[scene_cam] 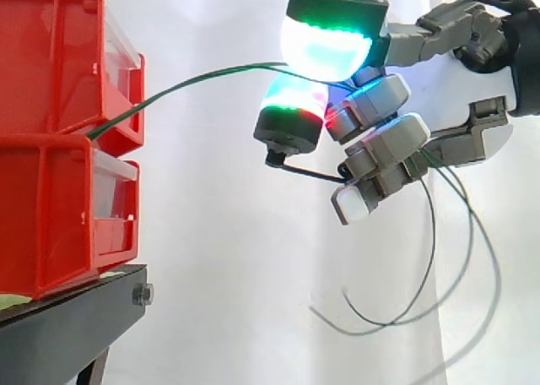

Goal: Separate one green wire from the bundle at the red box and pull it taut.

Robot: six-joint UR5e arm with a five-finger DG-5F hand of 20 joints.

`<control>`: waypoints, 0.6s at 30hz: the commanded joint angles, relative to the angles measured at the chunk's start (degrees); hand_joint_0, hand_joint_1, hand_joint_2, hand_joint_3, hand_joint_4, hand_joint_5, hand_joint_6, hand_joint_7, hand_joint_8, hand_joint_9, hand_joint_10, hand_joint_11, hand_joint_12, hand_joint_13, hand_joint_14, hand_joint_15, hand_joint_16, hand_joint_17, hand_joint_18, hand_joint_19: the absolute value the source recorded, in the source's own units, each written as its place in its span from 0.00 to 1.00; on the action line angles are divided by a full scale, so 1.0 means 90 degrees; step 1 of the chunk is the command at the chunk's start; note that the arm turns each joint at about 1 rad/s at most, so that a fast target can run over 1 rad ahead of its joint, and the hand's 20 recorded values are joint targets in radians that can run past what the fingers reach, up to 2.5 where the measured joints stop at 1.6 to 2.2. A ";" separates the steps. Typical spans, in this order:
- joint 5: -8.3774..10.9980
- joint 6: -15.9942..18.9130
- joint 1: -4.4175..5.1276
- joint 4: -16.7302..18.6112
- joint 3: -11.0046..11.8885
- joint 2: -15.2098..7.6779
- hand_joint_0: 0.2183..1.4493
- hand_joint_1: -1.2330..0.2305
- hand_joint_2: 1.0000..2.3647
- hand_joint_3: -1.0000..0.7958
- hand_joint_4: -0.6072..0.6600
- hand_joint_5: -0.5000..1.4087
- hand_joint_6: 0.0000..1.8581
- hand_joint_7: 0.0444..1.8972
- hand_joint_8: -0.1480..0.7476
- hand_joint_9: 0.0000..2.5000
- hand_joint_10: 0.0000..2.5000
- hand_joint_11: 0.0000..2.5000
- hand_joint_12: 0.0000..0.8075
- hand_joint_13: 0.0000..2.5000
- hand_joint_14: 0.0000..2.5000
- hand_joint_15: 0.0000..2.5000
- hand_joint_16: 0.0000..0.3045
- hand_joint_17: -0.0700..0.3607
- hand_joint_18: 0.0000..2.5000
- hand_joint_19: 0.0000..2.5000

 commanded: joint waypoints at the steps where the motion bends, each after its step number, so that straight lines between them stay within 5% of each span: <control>1: 0.0000 0.0001 0.0000 -0.0016 0.0004 -0.0001 0.37 0.24 0.00 0.28 0.62 0.17 0.48 0.65 0.53 0.49 0.07 0.77 0.50 0.50 0.01 0.53 0.19 0.46 0.35 0.20; 5: 0.0000 0.0011 0.0000 -0.0016 0.0004 -0.0001 0.25 0.35 0.00 0.28 0.63 0.17 0.47 0.65 0.55 0.50 0.08 0.76 0.54 0.51 0.01 0.53 0.20 0.48 0.36 0.22; 9: 0.0000 0.0001 0.0000 -0.0016 0.0004 -0.0001 0.26 0.42 0.00 0.28 0.63 0.17 0.47 0.64 0.55 0.51 0.06 0.76 0.53 0.51 0.01 0.53 0.20 0.49 0.36 0.23; 18: 0.0000 -0.0009 0.0000 -0.0006 0.0013 -0.0001 0.30 0.36 0.02 0.47 0.61 0.17 0.46 0.69 0.52 0.51 0.03 0.78 0.52 0.50 0.01 0.52 0.20 0.48 0.36 0.23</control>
